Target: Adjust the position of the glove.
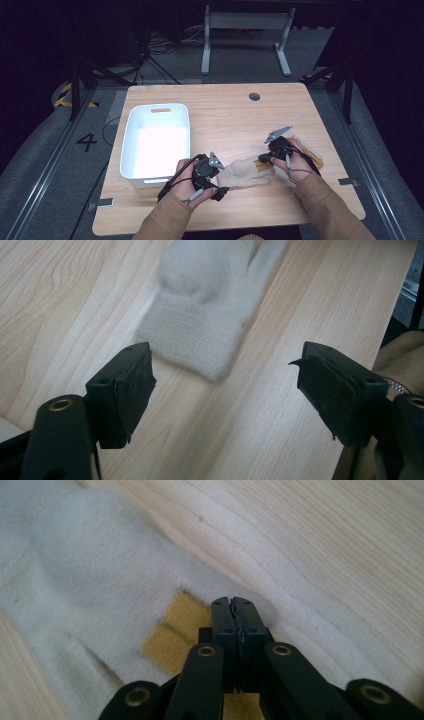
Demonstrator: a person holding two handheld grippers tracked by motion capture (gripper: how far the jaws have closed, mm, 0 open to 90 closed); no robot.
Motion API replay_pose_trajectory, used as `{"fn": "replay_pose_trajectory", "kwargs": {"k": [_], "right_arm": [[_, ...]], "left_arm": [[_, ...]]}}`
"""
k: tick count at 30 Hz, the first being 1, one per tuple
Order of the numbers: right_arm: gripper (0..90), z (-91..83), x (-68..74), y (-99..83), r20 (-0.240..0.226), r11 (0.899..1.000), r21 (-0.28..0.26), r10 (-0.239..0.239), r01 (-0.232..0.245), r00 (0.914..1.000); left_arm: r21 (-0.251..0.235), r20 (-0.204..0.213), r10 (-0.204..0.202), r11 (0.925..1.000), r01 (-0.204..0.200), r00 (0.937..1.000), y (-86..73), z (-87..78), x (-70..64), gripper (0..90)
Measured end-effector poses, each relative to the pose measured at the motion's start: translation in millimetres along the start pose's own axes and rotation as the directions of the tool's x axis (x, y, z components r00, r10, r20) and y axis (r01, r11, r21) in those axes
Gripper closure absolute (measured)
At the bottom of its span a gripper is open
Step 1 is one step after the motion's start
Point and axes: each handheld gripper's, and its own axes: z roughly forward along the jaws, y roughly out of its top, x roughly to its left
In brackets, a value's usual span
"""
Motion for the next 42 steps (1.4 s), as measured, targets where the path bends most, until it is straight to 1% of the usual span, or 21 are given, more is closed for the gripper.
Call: {"fn": "replay_pose_trajectory", "kwargs": {"k": [8,9,11,18,19,20,21,22,24,26,27,28,29,30,31,32,34,35,38,40,42], "right_arm": [[89.2,-7.3,3.3,-11.0,-0.011,1.000,0.011,0.012,-0.012,0.9999],[89.2,-9.3,4.3,-13.8,-0.019,1.000,0.015,0.018,-0.018,0.9997],[89.2,-10.9,4.9,-16.0,-0.019,1.000,0.017,0.020,-0.020,0.9996],[88.1,-15.3,5.4,-17.9,-0.015,1.000,-0.003,0.023,-0.023,0.9996],[85.3,-18.9,5.4,-17.8,-0.014,1.000,-0.017,0.023,-0.024,0.9996],[85.3,-18.9,5.4,-17.8,-0.014,1.000,-0.017,0.023,-0.024,0.9996],[83.0,-20.9,5.5,-17.7,-0.015,0.999,-0.027,0.023,-0.023,0.9996],[76.6,-25.8,5.0,-18.0,-0.010,0.999,-0.047,0.023,-0.023,0.9997],[69.7,-31.0,4.4,-19.0,-0.011,0.997,-0.064,0.036,-0.036,0.9993],[62.2,-36.8,3.2,-20.3,-0.019,0.995,-0.083,0.050,-0.052,0.9986],[58.0,-40.3,2.2,-20.9,-0.014,0.994,-0.097,0.052,-0.053,0.9985],[58.0,-40.3,2.2,-20.9,-0.014,0.994,-0.097,0.052,-0.053,0.9985],[50.0,-47.0,0.3,-22.1,0.008,0.992,-0.119,0.052,-0.051,0.9986],[50.0,-47.0,0.3,-22.1,0.008,0.992,-0.119,0.052,-0.051,0.9986],[44.2,-53.2,-1.8,-23.8,0.022,0.988,-0.145,0.060,-0.056,0.9980],[41.5,-55.8,-2.9,-24.7,0.028,0.985,-0.158,0.069,-0.064,0.9972],[39.0,-60.6,-6.2,-26.8,0.041,0.982,-0.177,0.079,-0.070,0.9961],[39.0,-60.6,-6.2,-26.8,0.041,0.982,-0.177,0.079,-0.070,0.9961],[36.2,-68.7,-13.3,-30.1,0.056,0.972,-0.213,0.113,-0.099,0.9920],[36.1,-70.7,-15.2,-31.1,0.056,0.970,-0.219,0.118,-0.103,0.9914],[31.7,-76.0,-21.3,-34.8,0.067,0.962,-0.243,0.147,-0.127,0.9869]], "left_arm": [[-0.003,0.011,0.021,0.9998,-0.021,0.9997,9.4,2.6,-0.1,24.4],[0.001,0.015,0.032,0.9995,-0.032,0.9994,11.4,3.4,-0.1,24.5],[0.000,0.018,0.039,0.9992,-0.039,0.9991,12.9,4.3,-0.2,24.5],[0.000,0.021,0.037,0.9993,-0.037,0.9991,14.3,4.5,0.6,24.4],[0.004,0.021,0.038,0.9993,-0.038,0.9991,14.6,3.8,1.8,24.5],[0.004,0.021,0.038,0.9993,-0.038,0.9991,14.6,3.8,1.8,24.6],[0.003,0.021,0.034,0.9994,-0.034,0.9992,14.8,3.6,2.3,24.6],[0.007,0.020,0.033,0.9994,-0.033,0.9993,15.6,2.8,3.5,24.6],[0.006,0.021,0.028,0.9996,-0.029,0.9994,16.4,2.1,3.9,24.8],[0.011,0.024,0.032,0.9994,-0.033,0.9992,17.3,1.2,4.2,24.9],[0.010,0.026,0.034,0.9994,-0.034,0.9991,17.7,1.0,4.3,24.9],[0.010,0.026,0.034,0.9994,-0.034,0.9991,17.7,1.0,4.3,24.9],[0.011,0.027,0.035,0.9993,-0.036,0.9990,18.4,0.6,4.7,24.9],[0.011,0.027,0.035,0.9993,-0.036,0.9990,18.4,0.6,4.7,24.9],[0.011,0.024,0.038,0.9992,-0.038,0.9990,19.0,0.1,5.7,24.9],[0.011,0.024,0.037,0.9993,-0.037,0.9990,19.1,-0.2,5.9,24.9],[0.010,0.024,0.036,0.9993,-0.036,0.9991,19.0,-0.6,5.9,24.9],[0.009,0.024,0.035,0.9993,-0.035,0.9991,18.8,-0.9,5.8,24.9],[0.004,0.024,0.036,0.9993,-0.036,0.9991,18.3,-2.1,5.7,24.8],[0.004,0.023,0.035,0.9994,-0.035,0.9991,18.2,-2.4,6.2,24.8],[0.008,0.020,0.032,0.9994,-0.032,0.9993,17.9,-3.3,6.8,24.8]]}}
